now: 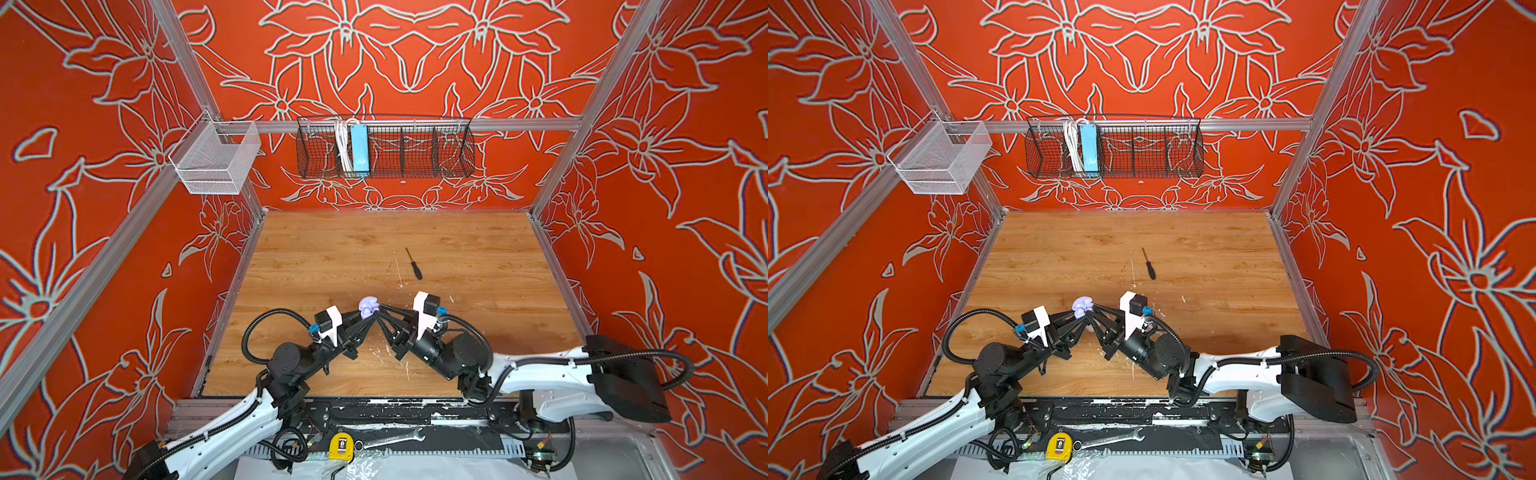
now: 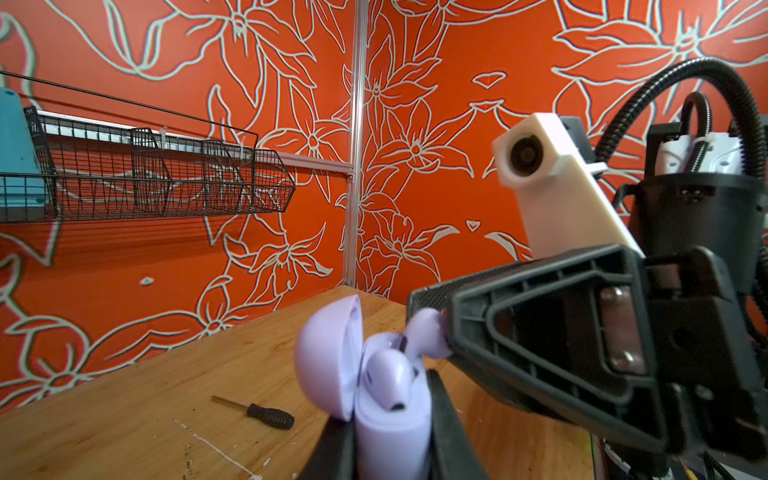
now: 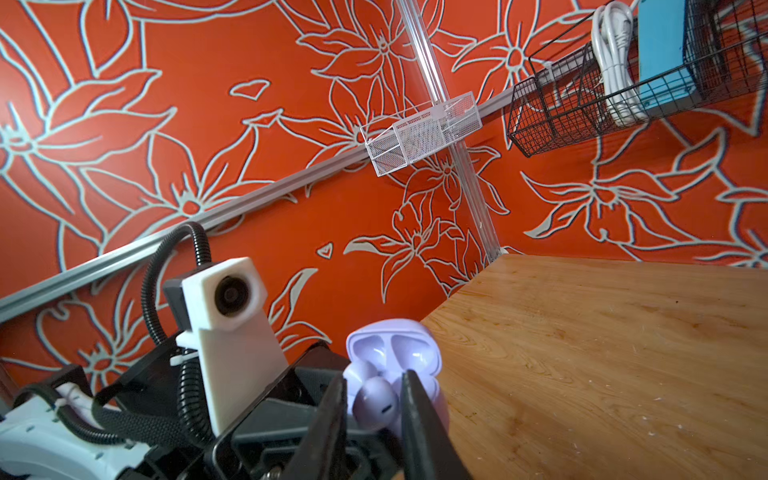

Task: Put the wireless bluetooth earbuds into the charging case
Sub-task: 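Lower the earbud into the empty slot of the case with the right gripper, then open the right gripper and draw it back from the case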

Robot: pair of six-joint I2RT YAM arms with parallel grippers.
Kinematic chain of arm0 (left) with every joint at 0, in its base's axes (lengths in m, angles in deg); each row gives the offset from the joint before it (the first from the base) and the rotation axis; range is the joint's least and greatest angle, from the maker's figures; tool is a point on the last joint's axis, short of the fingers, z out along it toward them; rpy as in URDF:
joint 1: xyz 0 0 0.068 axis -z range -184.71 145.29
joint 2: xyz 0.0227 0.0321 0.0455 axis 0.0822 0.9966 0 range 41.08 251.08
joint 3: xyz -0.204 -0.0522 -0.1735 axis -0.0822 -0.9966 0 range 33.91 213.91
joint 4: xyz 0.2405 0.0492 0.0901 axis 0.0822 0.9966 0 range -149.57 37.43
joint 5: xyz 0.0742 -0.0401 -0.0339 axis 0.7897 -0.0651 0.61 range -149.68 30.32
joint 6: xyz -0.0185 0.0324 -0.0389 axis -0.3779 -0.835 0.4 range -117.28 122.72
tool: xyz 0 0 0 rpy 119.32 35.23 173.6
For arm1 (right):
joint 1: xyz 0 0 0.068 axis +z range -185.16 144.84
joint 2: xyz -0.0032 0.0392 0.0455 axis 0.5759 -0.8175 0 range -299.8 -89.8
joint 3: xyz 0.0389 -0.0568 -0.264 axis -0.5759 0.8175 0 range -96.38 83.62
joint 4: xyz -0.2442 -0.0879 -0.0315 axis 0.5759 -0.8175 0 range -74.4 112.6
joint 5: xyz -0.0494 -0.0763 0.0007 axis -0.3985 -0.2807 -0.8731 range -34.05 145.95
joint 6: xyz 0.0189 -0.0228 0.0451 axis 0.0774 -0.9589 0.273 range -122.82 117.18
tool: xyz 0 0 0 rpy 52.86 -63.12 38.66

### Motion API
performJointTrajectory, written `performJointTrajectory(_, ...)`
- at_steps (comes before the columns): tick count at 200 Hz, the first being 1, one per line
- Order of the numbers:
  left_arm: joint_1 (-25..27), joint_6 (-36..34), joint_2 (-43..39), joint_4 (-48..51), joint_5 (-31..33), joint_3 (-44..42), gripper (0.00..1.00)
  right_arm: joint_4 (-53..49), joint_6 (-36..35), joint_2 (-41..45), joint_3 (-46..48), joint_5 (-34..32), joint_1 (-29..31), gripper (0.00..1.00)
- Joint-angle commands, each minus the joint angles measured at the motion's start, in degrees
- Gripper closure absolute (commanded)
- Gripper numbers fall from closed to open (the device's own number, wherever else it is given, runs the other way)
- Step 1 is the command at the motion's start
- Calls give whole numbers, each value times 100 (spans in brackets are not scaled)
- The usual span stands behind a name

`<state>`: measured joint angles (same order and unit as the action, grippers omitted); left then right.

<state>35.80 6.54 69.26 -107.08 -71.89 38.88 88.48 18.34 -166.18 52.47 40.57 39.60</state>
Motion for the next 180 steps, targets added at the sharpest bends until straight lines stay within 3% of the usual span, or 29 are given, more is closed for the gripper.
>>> performJointTrajectory(1,45,-47,-71,-584,-104,100,100,-779,-38,29,-36,5,38,70)
performJointTrajectory(82,43,-47,-57,-574,-100,100,100,-1044,-199,582,182,-490,32,58)
performJointTrajectory(115,45,-61,-39,-570,-105,109,100,-1202,-330,766,61,-160,37,57)
performJointTrajectory(144,45,-76,-43,-519,-77,118,100,-1412,-333,864,-144,263,41,46)
performJointTrajectory(180,45,-74,-23,-532,-99,122,100,-1888,-324,762,-556,316,38,42)
